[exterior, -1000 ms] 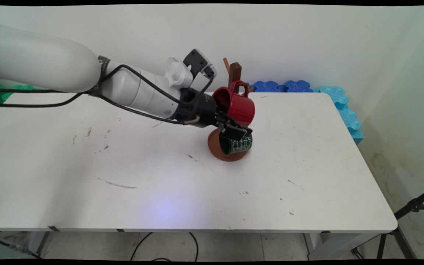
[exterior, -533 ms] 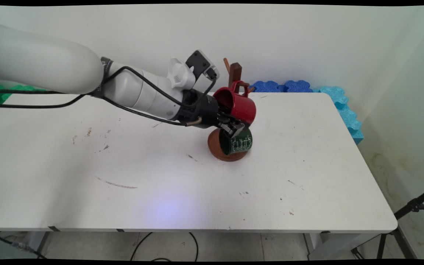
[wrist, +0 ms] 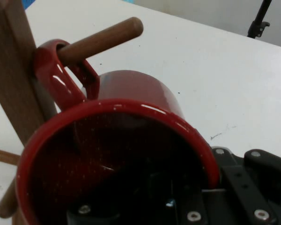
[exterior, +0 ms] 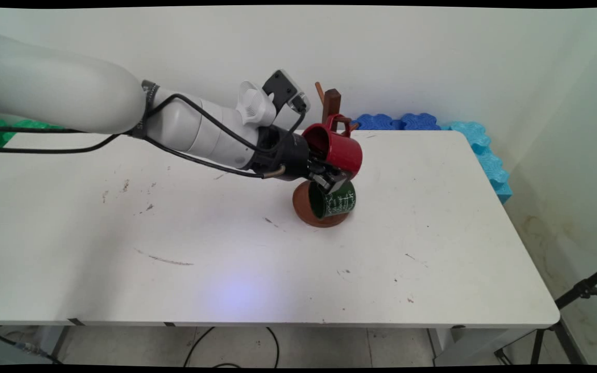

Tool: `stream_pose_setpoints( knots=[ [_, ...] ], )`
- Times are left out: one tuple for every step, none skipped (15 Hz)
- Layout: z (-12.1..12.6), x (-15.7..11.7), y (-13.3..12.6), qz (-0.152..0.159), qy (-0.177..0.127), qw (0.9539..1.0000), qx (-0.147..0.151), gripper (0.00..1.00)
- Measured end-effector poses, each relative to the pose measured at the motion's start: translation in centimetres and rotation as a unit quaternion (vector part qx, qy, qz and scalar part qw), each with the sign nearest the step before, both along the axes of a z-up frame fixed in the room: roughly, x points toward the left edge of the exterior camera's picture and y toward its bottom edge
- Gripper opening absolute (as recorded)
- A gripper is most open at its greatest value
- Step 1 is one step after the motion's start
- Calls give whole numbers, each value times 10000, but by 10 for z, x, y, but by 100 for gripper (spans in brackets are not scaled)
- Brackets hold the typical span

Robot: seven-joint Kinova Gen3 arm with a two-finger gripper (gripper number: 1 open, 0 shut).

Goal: Place the picked object on the table

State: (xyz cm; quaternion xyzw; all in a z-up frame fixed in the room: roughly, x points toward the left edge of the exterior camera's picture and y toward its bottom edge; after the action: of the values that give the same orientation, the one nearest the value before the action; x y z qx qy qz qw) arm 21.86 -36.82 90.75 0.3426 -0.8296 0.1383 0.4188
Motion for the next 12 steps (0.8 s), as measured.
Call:
stream_pose_setpoints(
  knots=[
    [1, 0, 1, -9, 13, 10000, -5, 0],
    [2, -1, 2, -22, 26, 10000, -9, 0],
    [3, -1, 3, -35, 38, 10000, -12, 0],
    [4, -1, 4, -53, 55, 10000, -16, 0],
    [6, -1, 6, -75, 71, 9999, -21, 0],
    [7, -1, 7, -114, 87, 9999, -37, 0],
    [9, -2, 9, -165, 109, 9998, -61, 0],
    [12, -2, 10, -208, 133, 9997, -85, 0],
    [14, -2, 12, -248, 156, 9995, -105, 0],
    [16, -2, 13, -299, 183, 9993, -128, 0],
    [19, -2, 15, -347, 212, 9991, -149, 0],
    [20, -2, 17, -390, 234, 9988, -163, 0]
  ],
)
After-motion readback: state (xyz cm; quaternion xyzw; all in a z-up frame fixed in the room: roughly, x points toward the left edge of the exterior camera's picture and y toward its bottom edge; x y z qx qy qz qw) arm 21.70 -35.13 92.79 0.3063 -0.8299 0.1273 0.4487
